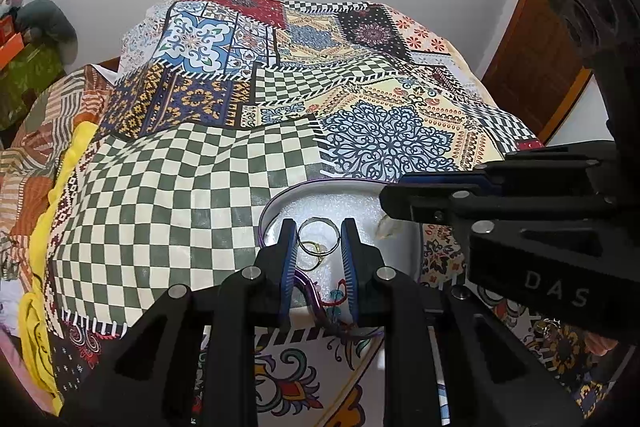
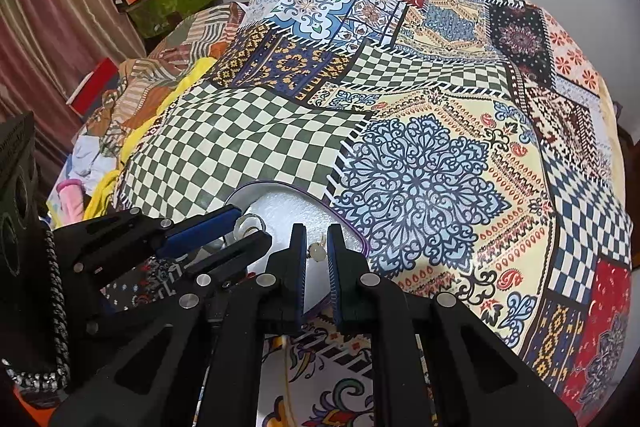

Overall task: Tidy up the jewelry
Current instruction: 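Open both tools to release the ring and earring into the tin, then move both tools back toward the remaining jewelry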

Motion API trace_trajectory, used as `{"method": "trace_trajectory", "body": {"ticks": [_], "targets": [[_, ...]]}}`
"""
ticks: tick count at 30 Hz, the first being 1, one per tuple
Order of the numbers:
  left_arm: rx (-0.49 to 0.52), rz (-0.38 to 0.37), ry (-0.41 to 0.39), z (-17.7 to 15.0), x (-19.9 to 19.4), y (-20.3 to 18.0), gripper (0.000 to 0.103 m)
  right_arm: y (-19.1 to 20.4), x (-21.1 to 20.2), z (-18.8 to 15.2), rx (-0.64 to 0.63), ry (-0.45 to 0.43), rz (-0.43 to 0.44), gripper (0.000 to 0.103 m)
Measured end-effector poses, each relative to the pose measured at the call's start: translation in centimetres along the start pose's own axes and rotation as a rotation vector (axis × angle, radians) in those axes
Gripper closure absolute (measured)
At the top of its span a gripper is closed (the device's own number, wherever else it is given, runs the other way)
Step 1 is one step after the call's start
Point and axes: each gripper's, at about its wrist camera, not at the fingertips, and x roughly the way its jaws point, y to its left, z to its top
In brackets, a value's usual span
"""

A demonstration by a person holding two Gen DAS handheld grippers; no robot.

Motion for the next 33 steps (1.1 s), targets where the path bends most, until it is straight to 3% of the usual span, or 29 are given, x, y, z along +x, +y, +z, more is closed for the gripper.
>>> {"method": "trace_trajectory", "body": {"ticks": [3,7,8,22,33], "targets": [[0.011,0.011,-0.012,0.0,-0.5,-0.1,0.082,0.1,-0.4,-0.1,-0.004,-0.007,-0.008,0.093],[0.042,0.035,-0.037,-0.1,-1.7,-0.4,0.082,0.0,-1.0,-0.1,0.007,-0.022,-0.005,0.069],[0.043,0.036,-0.041,-0.2,-2.0,-0.3,0.082,0.1,-1.3,-0.1,0.005,-0.031,-0.011,0.068],[0.004,0.063,-0.087,-0.7,-7.0,-0.1,0.078,1.9,-5.7,-2.0,-0.041,-0.131,-0.059,0.068],[0.02,0.051,-0.125,-0.9,-10.6,-2.3,0.072,1.0,-10.5,-4.3,-0.021,-0.217,-0.077,0.068]]}}
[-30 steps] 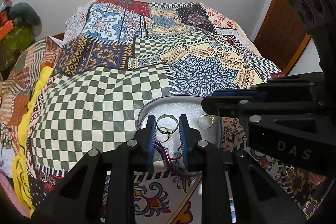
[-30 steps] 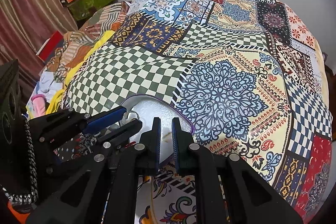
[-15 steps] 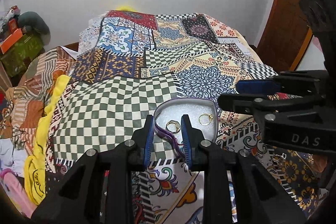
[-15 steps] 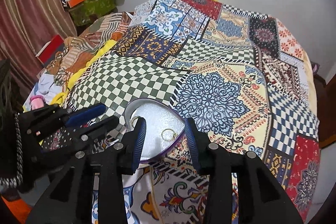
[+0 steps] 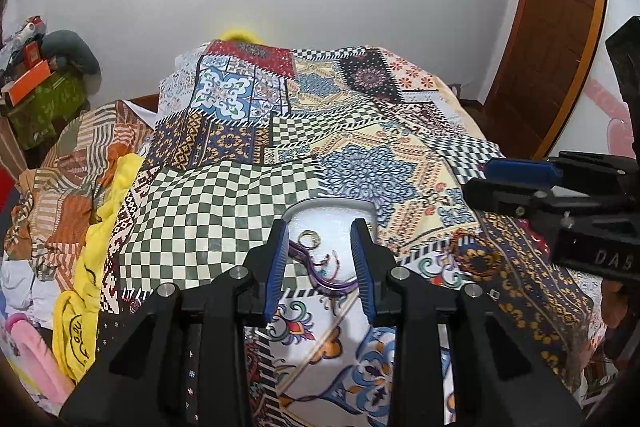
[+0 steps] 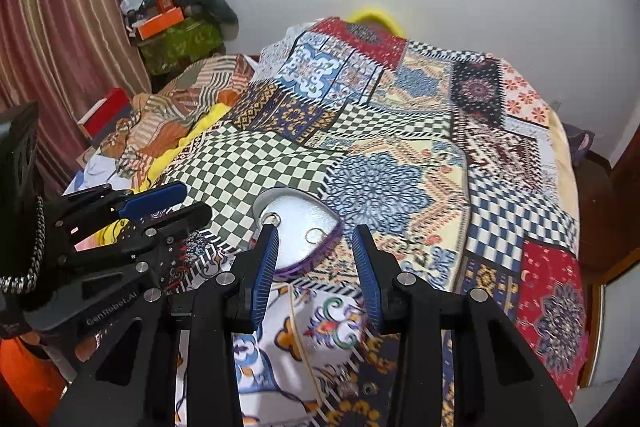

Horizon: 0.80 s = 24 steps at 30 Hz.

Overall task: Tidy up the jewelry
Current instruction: 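Move both tools back toward the remaining jewelry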

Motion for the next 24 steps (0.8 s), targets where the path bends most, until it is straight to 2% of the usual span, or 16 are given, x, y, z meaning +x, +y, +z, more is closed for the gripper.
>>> {"method": "trace_trajectory", "body": {"ticks": [8,11,16,21,24], "targets": [[0.04,-0.022,0.003,-0.4,-1.2,-2.8,0.071,-2.9,-3.1,-1.5,0.043,-0.044,-0.069,0.068],[0.051,-0.033,0.015,-0.8,-1.1,-3.8,0.065,-4.3,-3.7,-2.3,0.072,-0.042,-0.075,0.068],[0.06,-0.053,0.047,-1.8,-0.3,-5.1,0.065,-6.5,-3.8,-4.0,0.097,-0.012,-0.122,0.068],[0.072,-0.075,0.095,-3.1,1.1,-6.3,0.065,-7.8,-3.2,-6.0,0.117,0.038,-0.115,0.067],[0.08,-0.083,0.121,-4.0,1.9,-6.7,0.065,-8.1,-2.4,-7.1,0.119,0.076,-0.103,0.056]]}}
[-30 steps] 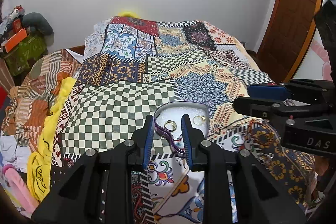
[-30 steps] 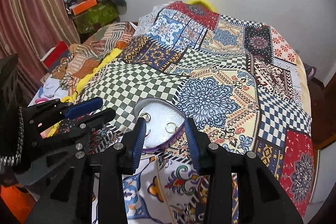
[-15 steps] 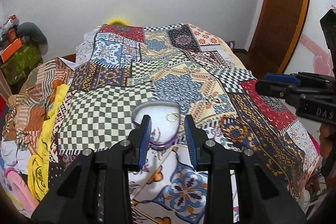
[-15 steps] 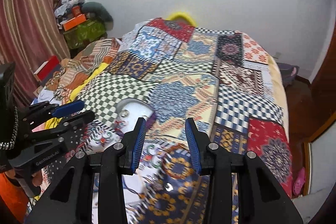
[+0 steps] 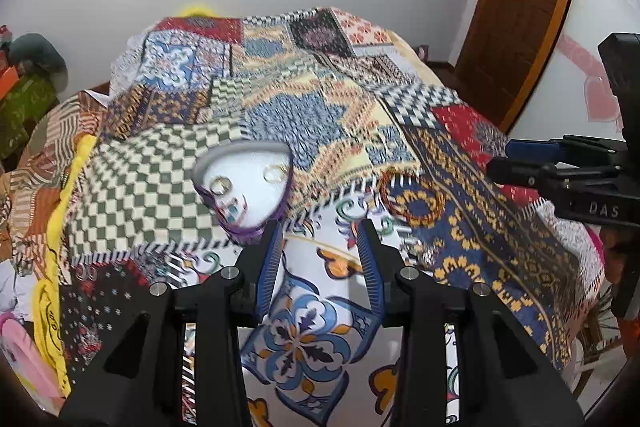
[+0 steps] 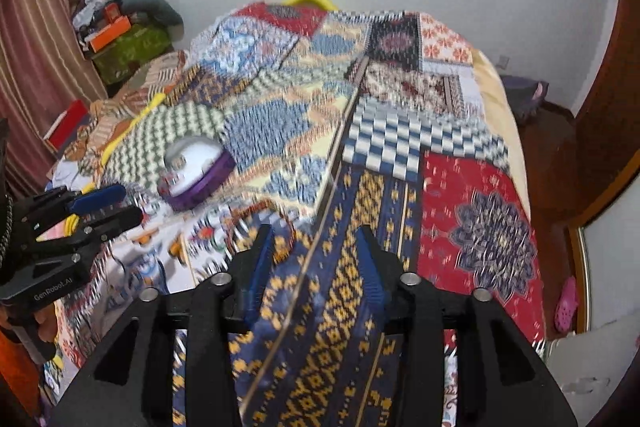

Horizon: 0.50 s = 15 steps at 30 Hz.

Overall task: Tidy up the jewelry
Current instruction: 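Move both tools back toward the remaining jewelry, then grasp the silver pendant with the right tool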

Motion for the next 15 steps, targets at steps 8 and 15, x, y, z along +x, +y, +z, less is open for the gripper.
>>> {"method": "trace_trajectory", "body": {"ticks": [8,15], "targets": [[0.018,-0.037,0.056,-1.8,1.8,-0.9,0.065,1.5,1.0,-2.5,-0.051,0.026,0.055,0.054],[-0.006,-0.073,0.059,-3.0,1.7,-0.7,0.065,4.1,1.5,-3.2,-0.092,0.021,0.13,0.054]]}}
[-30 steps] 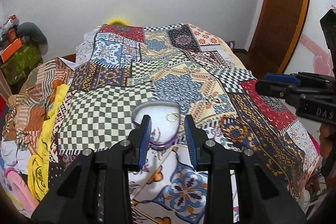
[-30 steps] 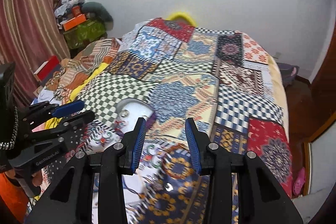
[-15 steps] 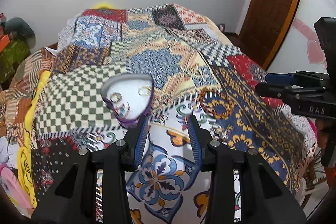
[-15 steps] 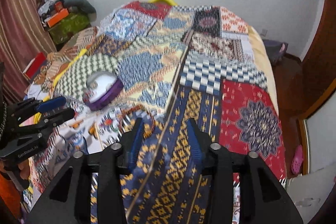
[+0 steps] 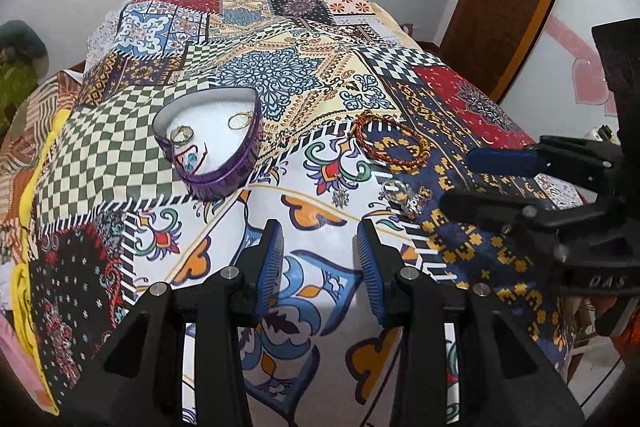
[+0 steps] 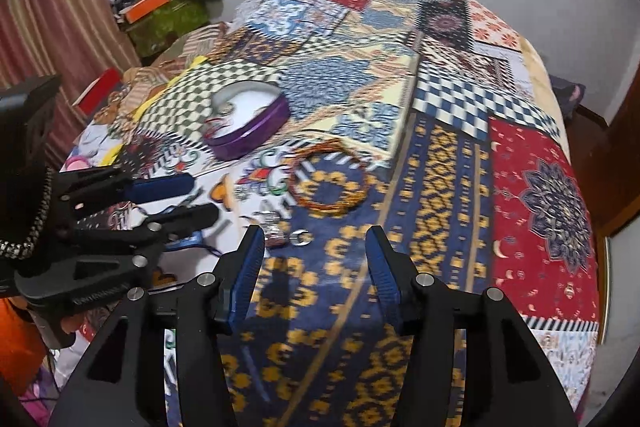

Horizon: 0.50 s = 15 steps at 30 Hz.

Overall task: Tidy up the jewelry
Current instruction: 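Grasp the silver pendant with the right tool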

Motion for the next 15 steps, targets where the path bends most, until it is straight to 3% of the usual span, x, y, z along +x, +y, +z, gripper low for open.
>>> {"method": "trace_trajectory", "body": {"ticks": [3,5,15], "targets": [[-0.017,-0.03,0.003,-0.3,-0.3,0.2,0.076,0.8,0.4,0.2,-0.01,-0.006,0.031,0.06],[-0.02,-0.038,0.002,-0.5,-0.4,0.3,0.078,1.1,0.8,0.5,-0.019,0.001,0.048,0.071],[-0.003,-0.043,-0.001,-1.0,-0.6,0.2,0.079,2.2,3.7,0.8,-0.074,0.065,0.015,0.079]]}}
